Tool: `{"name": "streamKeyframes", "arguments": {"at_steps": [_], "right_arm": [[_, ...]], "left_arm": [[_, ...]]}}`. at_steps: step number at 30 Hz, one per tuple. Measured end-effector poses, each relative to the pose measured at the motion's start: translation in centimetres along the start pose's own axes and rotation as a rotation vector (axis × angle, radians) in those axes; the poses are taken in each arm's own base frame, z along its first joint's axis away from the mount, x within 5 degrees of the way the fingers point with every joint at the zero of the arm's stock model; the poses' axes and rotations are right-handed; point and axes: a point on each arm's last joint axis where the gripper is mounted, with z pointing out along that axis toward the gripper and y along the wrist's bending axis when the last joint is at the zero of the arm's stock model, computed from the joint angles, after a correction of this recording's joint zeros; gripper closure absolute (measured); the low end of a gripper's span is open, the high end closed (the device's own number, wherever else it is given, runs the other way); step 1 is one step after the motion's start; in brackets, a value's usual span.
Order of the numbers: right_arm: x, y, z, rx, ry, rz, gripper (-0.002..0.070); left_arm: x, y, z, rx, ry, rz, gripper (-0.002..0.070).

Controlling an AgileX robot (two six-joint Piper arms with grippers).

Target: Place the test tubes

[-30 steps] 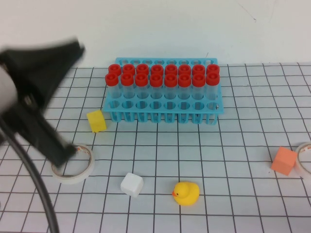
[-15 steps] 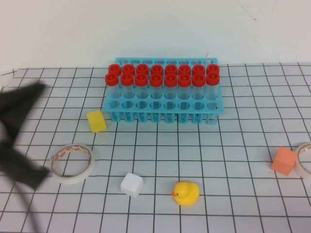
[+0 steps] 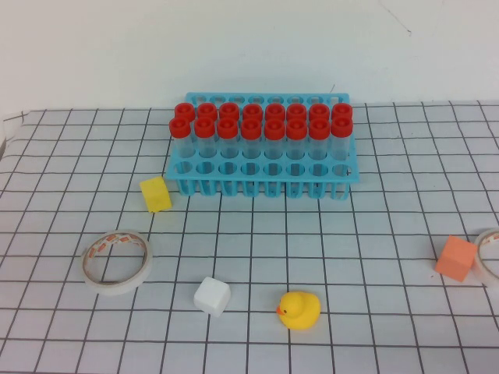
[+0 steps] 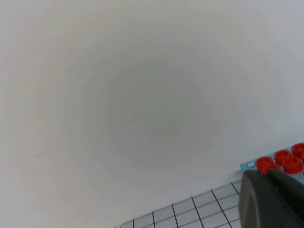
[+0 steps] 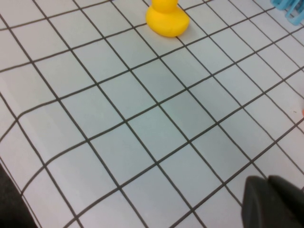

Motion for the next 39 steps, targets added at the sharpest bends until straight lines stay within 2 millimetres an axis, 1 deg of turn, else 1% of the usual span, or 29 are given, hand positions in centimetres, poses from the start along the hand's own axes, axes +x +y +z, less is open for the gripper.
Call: {"name": "streamKeyframes", "arguments": {"at_steps": [7, 13, 15, 18, 22, 23, 26, 29, 31, 35, 39], "right_arm": [[0.0, 0.0, 0.0, 0.0, 0.0, 0.0, 0.0675], [0.0, 0.0, 0.0, 0.0, 0.001, 0.0, 0.0675], [0.0, 0.0, 0.0, 0.0, 0.001, 0.0, 0.0675], [0.0, 0.0, 0.0, 0.0, 0.001, 0.0, 0.0675], [0.0, 0.0, 0.0, 0.0, 0.001, 0.0, 0.0675], [0.0, 0.0, 0.0, 0.0, 0.001, 0.0, 0.0675], [0.0, 0.0, 0.0, 0.0, 0.001, 0.0, 0.0675], [0.0, 0.0, 0.0, 0.0, 0.001, 0.0, 0.0675], [0.0, 0.0, 0.0, 0.0, 0.001, 0.0, 0.0675], [0.0, 0.0, 0.0, 0.0, 0.001, 0.0, 0.0675], [0.0, 0.0, 0.0, 0.0, 0.001, 0.0, 0.0675]], "left_arm": [[1.5, 0.0, -0.5, -0.055, 0.048, -0.113, 0.0676], [1.7, -0.1, -0.4, -0.044, 0.048, -0.193, 0.0676], [1.7, -0.2, -0.4, -0.033, 0.043, -0.193, 0.0676], [1.7, -0.1, -0.4, -0.044, 0.041, -0.136, 0.0676], [1.9, 0.6, -0.9, -0.123, 0.07, -0.061, 0.0676], [2.1, 0.8, -1.2, -0.145, 0.09, -0.08, 0.0676], [3.3, 1.2, -2.5, -0.195, 0.229, -0.067, 0.0676], [5.3, 0.7, -4.3, -0.19, 0.462, -0.17, 0.0676], [6.2, 0.2, -4.9, -0.156, 0.54, -0.182, 0.0676], [7.3, -0.5, -5.1, -0.136, 0.536, -0.186, 0.0676], [9.5, -1.4, -4.8, -0.138, 0.451, -0.222, 0.0676]]}}
